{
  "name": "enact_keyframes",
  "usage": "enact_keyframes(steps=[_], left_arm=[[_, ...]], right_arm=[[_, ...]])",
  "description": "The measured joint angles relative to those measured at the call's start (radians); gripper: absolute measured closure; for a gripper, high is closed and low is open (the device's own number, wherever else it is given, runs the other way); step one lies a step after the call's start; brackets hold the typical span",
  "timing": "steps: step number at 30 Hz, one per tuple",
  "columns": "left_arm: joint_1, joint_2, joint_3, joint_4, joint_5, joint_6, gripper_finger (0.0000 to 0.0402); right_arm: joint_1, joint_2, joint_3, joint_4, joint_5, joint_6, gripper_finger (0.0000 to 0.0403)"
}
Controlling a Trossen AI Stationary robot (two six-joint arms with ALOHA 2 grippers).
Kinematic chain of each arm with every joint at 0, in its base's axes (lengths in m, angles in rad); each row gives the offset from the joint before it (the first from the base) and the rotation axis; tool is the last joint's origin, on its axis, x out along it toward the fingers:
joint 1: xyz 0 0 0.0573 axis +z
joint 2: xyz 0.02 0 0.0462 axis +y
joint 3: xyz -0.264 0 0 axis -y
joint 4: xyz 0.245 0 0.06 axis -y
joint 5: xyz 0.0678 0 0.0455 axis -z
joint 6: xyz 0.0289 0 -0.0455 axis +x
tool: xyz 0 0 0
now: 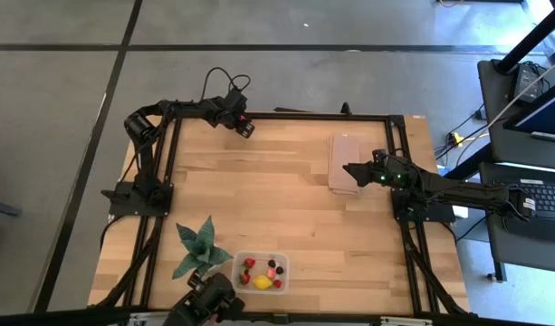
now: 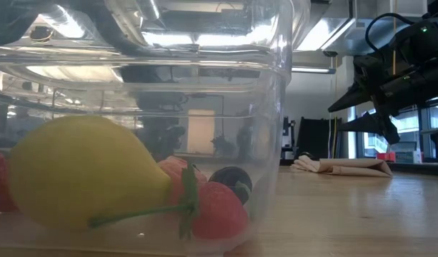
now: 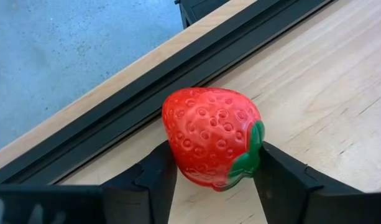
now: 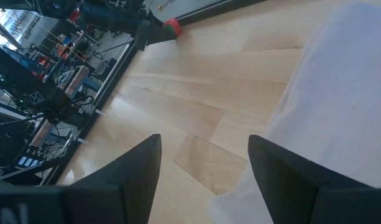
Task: Pick and placing Produce into tupperware
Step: Put the strawberry into the transparent bin
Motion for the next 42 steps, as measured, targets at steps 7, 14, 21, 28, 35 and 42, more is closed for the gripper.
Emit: enact_keyframes(steps=[7,14,21,28,35,42], left_arm=[[-0.007,-0.032,0.000,0.016,0.031,-0.001,0.0225],[-0.010,-0.165,0.000,0.007,0.051,0.001,0.0228],[-0.054,-0.387,0.000,0.005,0.188,0.001,0.0227],[-0.172,-0.657,0.000,0.006,0.352,0.008,0.0230],[-0.361,-0.880,0.000,0.001,0.476,0.007,0.0228],[-0.641,-0.959,0.001,-0.064,0.482,0.001,0.0226]], right_arm=[[0.000,0.000,0.000,0.000,0.000,0.000,0.0160],[0.000,0.000,0.000,0.000,0.000,0.000,0.0160],[0.000,0.000,0.000,0.000,0.000,0.000,0.0159],[0.000,0.000,0.000,0.000,0.000,0.000,0.0159],[0.000,0.000,0.000,0.000,0.000,-0.002,0.0159],[0.000,0.000,0.000,0.000,-0.004,0.000,0.0159]])
